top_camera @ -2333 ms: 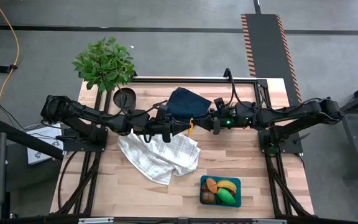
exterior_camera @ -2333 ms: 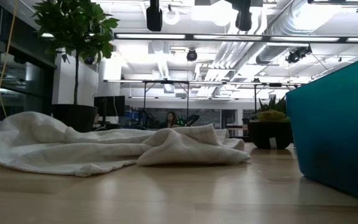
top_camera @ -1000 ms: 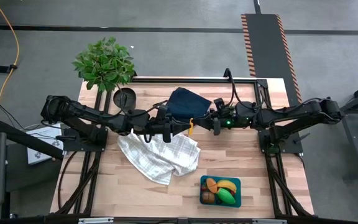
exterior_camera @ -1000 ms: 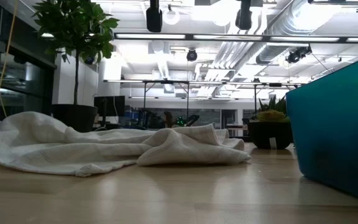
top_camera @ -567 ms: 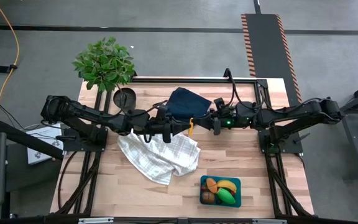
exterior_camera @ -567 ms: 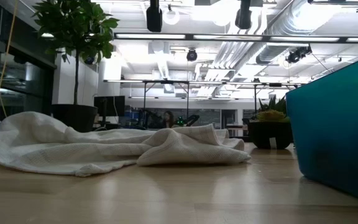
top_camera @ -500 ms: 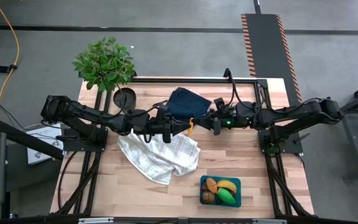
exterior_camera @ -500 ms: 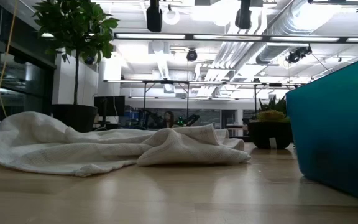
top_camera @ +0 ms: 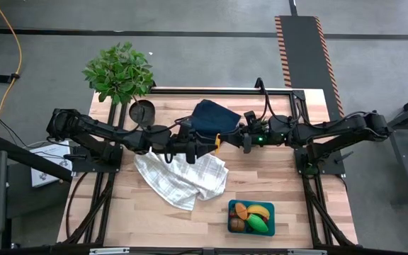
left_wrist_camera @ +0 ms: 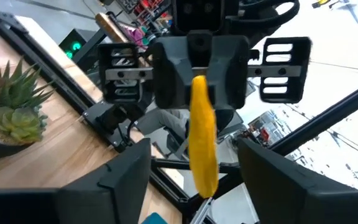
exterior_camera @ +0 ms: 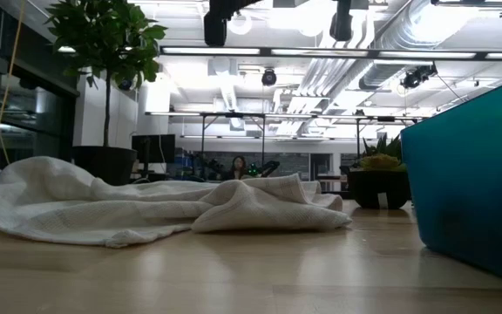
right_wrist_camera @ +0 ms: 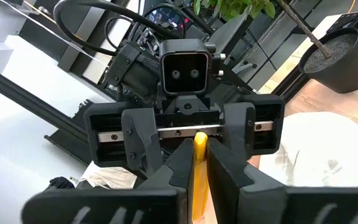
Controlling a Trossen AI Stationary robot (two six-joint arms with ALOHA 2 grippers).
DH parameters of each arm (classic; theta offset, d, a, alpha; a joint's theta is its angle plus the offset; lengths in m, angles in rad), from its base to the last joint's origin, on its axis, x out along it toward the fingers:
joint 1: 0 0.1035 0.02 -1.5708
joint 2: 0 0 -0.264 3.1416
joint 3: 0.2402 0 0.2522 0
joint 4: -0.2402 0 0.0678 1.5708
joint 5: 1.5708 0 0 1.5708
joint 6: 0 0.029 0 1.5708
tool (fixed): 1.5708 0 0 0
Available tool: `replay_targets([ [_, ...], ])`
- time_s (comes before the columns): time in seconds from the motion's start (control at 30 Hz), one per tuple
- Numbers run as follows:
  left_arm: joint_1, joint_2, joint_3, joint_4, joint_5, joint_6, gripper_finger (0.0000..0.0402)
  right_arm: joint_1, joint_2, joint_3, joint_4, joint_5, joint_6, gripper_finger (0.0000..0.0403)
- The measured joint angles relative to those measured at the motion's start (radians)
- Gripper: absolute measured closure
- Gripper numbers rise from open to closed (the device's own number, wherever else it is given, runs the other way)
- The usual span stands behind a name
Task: Pick and placing Produce into tupperware
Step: Put the corn into the bin
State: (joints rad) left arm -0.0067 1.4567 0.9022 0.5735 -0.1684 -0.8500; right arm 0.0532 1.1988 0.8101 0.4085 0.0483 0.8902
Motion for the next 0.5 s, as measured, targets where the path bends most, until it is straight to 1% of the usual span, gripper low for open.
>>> replay_targets([
  [0.1,0.000,0.000,0.000,-0.026,0.004,-0.014,0.0155,0.000,0.000,0.000,0.000,0.000,0.000,0.0380],
  [0.2,0.000,0.000,0.000,-0.060,0.021,-0.018,0.0145,0.000,0.000,0.000,0.000,0.000,0.000,0.0380],
  [0.37,0.000,0.000,0.000,-0.106,0.086,-0.018,0.0142,0.000,0.000,0.000,0.000,-0.001,0.000,0.0380],
  [0.5,0.000,-0.001,0.000,-0.125,0.175,-0.013,0.0142,0.000,0.000,0.000,0.000,-0.008,0.000,0.0380],
])
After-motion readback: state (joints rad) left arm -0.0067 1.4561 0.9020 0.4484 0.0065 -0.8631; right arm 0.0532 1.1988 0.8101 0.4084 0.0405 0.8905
